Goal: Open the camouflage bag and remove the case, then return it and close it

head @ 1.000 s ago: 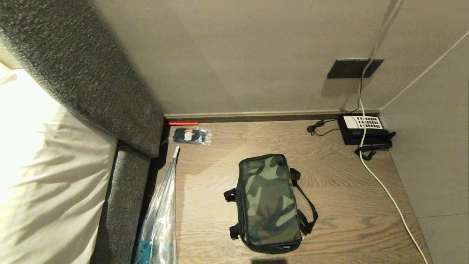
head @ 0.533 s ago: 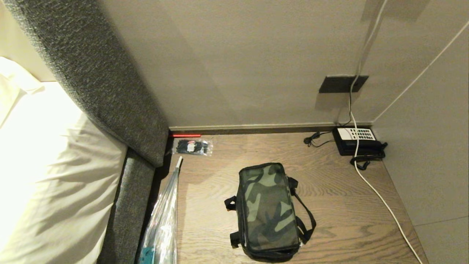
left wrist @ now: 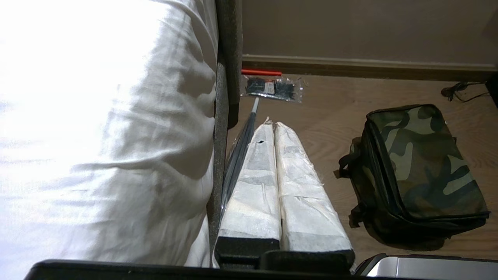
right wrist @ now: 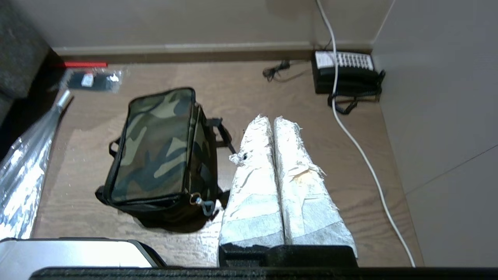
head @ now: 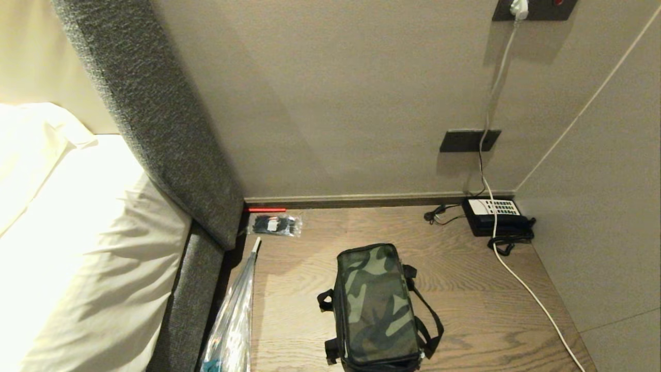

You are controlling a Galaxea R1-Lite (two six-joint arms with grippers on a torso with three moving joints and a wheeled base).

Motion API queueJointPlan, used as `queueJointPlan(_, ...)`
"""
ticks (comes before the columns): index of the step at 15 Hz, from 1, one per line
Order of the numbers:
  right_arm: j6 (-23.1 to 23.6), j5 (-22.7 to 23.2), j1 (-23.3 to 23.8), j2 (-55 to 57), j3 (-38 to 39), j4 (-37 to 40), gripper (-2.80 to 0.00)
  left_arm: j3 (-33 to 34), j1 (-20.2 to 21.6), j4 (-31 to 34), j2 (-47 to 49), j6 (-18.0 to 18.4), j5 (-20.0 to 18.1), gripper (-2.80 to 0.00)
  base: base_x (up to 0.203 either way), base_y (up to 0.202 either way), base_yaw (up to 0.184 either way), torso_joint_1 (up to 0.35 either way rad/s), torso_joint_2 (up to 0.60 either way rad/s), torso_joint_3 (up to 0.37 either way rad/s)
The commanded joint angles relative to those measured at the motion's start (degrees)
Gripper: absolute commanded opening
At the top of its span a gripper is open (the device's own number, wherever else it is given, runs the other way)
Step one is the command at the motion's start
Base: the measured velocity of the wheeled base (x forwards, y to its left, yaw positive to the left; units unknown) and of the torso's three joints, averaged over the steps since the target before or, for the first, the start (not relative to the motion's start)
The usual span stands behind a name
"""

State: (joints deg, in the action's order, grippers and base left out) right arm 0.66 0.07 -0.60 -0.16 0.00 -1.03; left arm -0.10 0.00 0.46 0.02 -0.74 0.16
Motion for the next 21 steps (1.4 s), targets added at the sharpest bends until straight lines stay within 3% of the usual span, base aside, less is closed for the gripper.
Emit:
queueJointPlan(1,0.17,0.02,-0.02,-1.25,0.44,-0.15,-2.80,0.01,0.00,-0.02,-0.11,-0.05,0.02,-2.80,0.000,0.000,0.000,0.001,0.00,0.209)
queueJointPlan(21,-0.05,-0.16,-0.09,-1.25,0.62,-0.55,-2.80,0.01,0.00,-0.02,-0.11,0.48,0.02,-2.80,0.000,0.000,0.000,0.002,0.00,0.203)
